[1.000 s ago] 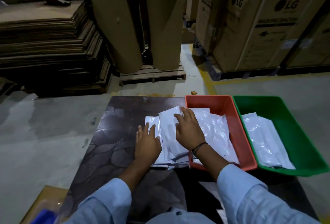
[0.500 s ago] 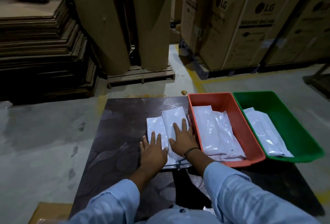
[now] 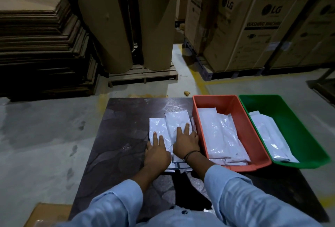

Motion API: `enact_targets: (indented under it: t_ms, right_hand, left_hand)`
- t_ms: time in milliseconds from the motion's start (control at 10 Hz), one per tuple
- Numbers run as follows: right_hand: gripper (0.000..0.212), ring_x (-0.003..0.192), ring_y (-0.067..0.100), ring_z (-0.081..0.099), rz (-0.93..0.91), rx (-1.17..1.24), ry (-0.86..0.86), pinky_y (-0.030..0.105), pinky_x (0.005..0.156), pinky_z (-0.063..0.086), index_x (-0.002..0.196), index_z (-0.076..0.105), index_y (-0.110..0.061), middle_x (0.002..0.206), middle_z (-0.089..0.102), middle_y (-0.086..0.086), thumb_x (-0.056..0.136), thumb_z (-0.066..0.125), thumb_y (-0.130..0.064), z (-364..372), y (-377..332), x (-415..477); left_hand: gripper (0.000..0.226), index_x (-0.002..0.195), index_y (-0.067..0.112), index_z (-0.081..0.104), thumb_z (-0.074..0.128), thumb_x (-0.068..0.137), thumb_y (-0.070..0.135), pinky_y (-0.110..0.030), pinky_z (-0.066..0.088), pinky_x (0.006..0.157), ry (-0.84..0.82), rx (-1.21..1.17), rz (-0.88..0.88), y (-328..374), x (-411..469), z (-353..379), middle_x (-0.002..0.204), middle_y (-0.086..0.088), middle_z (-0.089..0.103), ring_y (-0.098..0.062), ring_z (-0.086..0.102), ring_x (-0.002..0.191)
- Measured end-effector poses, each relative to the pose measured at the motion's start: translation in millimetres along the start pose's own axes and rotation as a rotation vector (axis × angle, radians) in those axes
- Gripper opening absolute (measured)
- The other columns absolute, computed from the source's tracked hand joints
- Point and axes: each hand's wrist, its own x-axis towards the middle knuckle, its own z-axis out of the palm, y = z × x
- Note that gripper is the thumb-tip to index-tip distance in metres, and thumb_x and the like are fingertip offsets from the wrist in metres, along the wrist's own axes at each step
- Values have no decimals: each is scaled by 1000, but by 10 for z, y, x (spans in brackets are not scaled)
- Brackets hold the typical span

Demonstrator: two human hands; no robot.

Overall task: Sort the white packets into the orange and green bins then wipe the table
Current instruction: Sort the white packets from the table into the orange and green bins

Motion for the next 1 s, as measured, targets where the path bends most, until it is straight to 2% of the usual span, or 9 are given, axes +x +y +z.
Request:
enact_targets:
  t_ms: [100,200,300,400,500,700,800,900,1000]
  right_hand:
    - [65,135,50,32,5,24,12,50,113,28,145,24,-20,161,6,24,90,56,-30,-14,19,26]
    - [68,135,50,33,3,26,-7,49,112,32,145,24,-21,160,7,26,89,61,-30,10,64,67]
    - [67,137,49,29,0,25,2,49,112,32,146,23,-21,160,8,27,92,58,-39,48,81,93]
    - [69,138,50,29,-10,18,4,49,112,33,146,22,-20,158,10,29,91,60,-37,60,96,114]
    - [67,138,51,28,-15,33,-4,47,112,35,146,23,-18,157,12,29,89,58,-24,47,103,113]
    - [58,131,45,38,-64,88,71,45,108,42,139,32,-17,146,30,24,86,55,-10,-29,159,107]
    - [61,134,46,35,-76,135,120,46,112,36,142,32,-17,150,26,24,85,53,-9,-129,175,82]
    - [64,138,49,30,-111,145,185,50,116,29,145,34,-13,152,26,28,84,53,-8,-196,140,67]
    - [66,136,50,35,-175,141,261,56,115,29,145,39,-10,149,32,30,82,57,-12,-279,67,87]
  left_hand:
    - [84,160,12,2,49,98,44,-52,19,122,-8,-21,-13,73,0,-17,166,-12,-19,-46,8,151]
    - [90,160,11,0,45,96,56,-57,17,120,-10,-53,-18,123,-18,-5,166,-12,-20,-50,3,150]
    - [97,159,10,-3,47,92,61,-58,18,119,-11,-52,-18,117,-32,20,166,-12,-20,-51,2,149]
    - [95,159,10,-4,47,94,56,-57,17,120,8,-39,-27,136,-22,8,165,-13,-23,-50,2,150]
    - [91,159,8,-3,50,96,46,-52,18,121,15,-24,-53,168,-16,-46,165,-14,-23,-47,5,151]
    - [85,158,2,-3,52,97,22,-41,28,119,68,17,-41,116,16,-87,164,-22,-19,-43,17,150]
    - [75,158,0,5,47,96,7,-43,27,120,94,-17,-12,53,32,-133,165,-23,-10,-42,18,151]
    - [69,157,2,15,46,96,1,-48,29,118,107,-153,-13,15,56,-198,166,-17,0,-42,22,149]
    - [63,155,-1,21,43,96,-3,-49,27,119,165,-216,43,-82,43,-216,166,-19,6,-42,22,150]
